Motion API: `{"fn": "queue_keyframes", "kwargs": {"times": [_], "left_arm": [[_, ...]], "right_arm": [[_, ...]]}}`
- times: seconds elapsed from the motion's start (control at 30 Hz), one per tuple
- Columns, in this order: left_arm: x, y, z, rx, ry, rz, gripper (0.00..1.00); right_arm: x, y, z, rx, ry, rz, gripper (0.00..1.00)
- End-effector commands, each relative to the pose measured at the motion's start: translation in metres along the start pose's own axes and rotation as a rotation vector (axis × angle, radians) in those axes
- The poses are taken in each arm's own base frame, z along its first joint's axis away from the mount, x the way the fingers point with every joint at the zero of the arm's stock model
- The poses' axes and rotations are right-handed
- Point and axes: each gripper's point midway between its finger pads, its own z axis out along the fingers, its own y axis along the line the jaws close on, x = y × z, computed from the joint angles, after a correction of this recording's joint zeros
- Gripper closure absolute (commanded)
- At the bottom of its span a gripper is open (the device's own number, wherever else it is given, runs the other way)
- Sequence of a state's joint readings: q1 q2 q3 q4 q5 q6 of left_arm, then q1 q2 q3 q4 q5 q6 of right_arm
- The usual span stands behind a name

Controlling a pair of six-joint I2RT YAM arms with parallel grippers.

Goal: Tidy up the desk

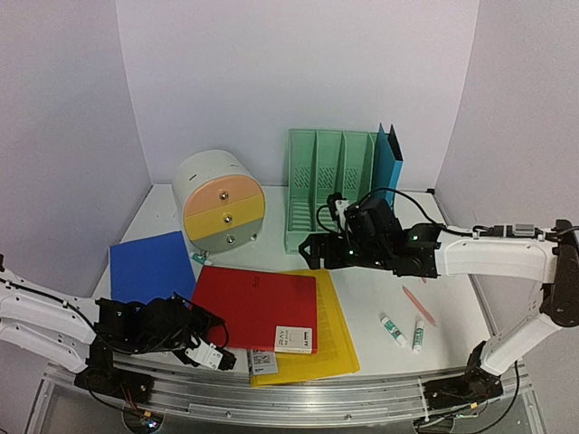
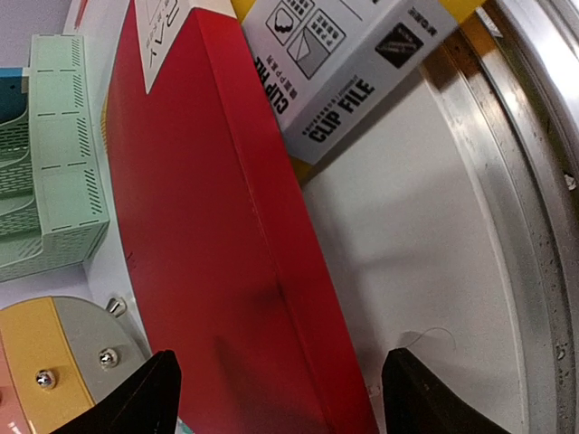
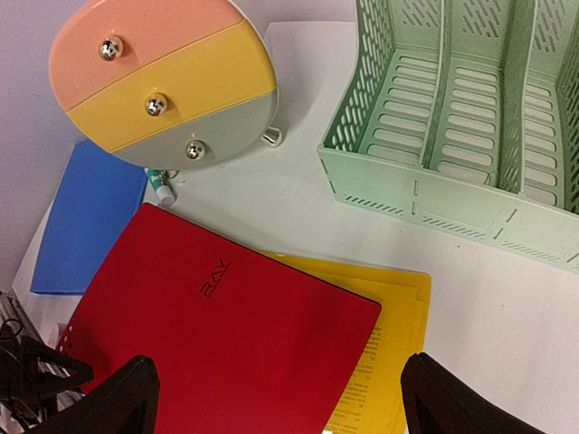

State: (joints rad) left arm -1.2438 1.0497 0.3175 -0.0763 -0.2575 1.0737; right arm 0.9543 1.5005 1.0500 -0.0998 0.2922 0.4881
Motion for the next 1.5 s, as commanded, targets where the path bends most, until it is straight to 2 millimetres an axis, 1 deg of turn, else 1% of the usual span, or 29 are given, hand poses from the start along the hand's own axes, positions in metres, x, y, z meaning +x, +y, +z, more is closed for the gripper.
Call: {"fn": "queue_keyframes", "kwargs": {"times": [0.0,0.17,0.33,0.4,0.53,0.67,0.77,0.87,0.9,0.93,1.0,1.07,1.1,1.13,1.17,1.27,1.3,1.33,1.4,1.47], "left_arm": [[0.002,0.012,-0.002,-0.127,-0.014,0.092,0.24],[-0.004,0.01,0.002,-0.16,-0.055,0.181,0.29],[-0.009,0.012,0.006,-0.185,-0.075,0.219,0.33],[-0.009,0.016,0.009,-0.198,-0.078,0.226,0.34],[0.0,0.03,0.017,-0.216,-0.053,0.212,0.41],[0.003,0.028,0.018,-0.201,-0.046,0.219,0.52],[0.003,0.03,0.015,-0.215,-0.049,0.226,0.72],[-0.003,0.045,0.009,-0.261,-0.061,0.225,0.94],[-0.005,0.051,0.007,-0.276,-0.067,0.226,0.98],[-0.008,0.058,0.005,-0.29,-0.072,0.221,1.0],[-0.015,0.072,-0.001,-0.305,-0.088,0.193,1.0],[-0.024,0.084,-0.009,-0.296,-0.116,0.146,1.0],[-0.031,0.095,-0.017,-0.302,-0.147,0.116,1.0],[-0.036,0.098,-0.022,-0.282,-0.168,0.099,1.0],[-0.043,0.105,-0.029,-0.268,-0.197,0.073,1.0],[-0.06,0.114,-0.044,-0.181,-0.26,0.009,1.0],[-0.064,0.118,-0.05,-0.162,-0.275,-0.008,1.0],[-0.068,0.124,-0.055,-0.158,-0.285,-0.03,1.0],[-0.078,0.132,-0.061,-0.155,-0.329,-0.052,1.0],[-0.08,0.136,-0.061,-0.159,-0.336,-0.058,1.0]], "right_arm": [[-0.015,0.024,-0.008,-0.1,-0.039,0.019,0.06],[-0.018,0.032,-0.007,-0.126,-0.037,0.016,0.06],[-0.019,0.037,-0.005,-0.143,-0.034,0.014,0.06],[-0.018,0.039,-0.004,-0.15,-0.03,0.011,0.06],[-0.019,0.043,-0.004,-0.165,-0.031,0.002,0.06],[-0.019,0.044,-0.006,-0.172,-0.032,-0.004,0.06],[-0.018,0.046,-0.008,-0.181,-0.029,-0.008,0.06],[-0.015,0.045,-0.009,-0.183,-0.024,-0.008,0.06],[-0.015,0.045,-0.01,-0.183,-0.025,-0.008,0.06],[-0.015,0.045,-0.01,-0.183,-0.026,-0.007,0.06],[-0.015,0.049,-0.011,-0.191,-0.026,-0.021,0.06],[-0.011,0.06,-0.012,-0.212,-0.023,-0.076,0.07],[-0.007,0.072,-0.016,-0.234,-0.027,-0.141,0.07],[-0.003,0.085,-0.02,-0.253,-0.033,-0.208,0.07],[0.0,0.095,-0.026,-0.263,-0.052,-0.298,0.07],[0.012,0.131,-0.049,-0.316,-0.116,-0.602,0.07],[0.017,0.142,-0.057,-0.333,-0.131,-0.686,0.06],[0.023,0.149,-0.062,-0.339,-0.134,-0.737,0.06],[0.034,0.149,-0.062,-0.337,-0.094,-0.789,0.05],[0.05,0.141,-0.057,-0.323,-0.022,-0.822,0.05]]}}
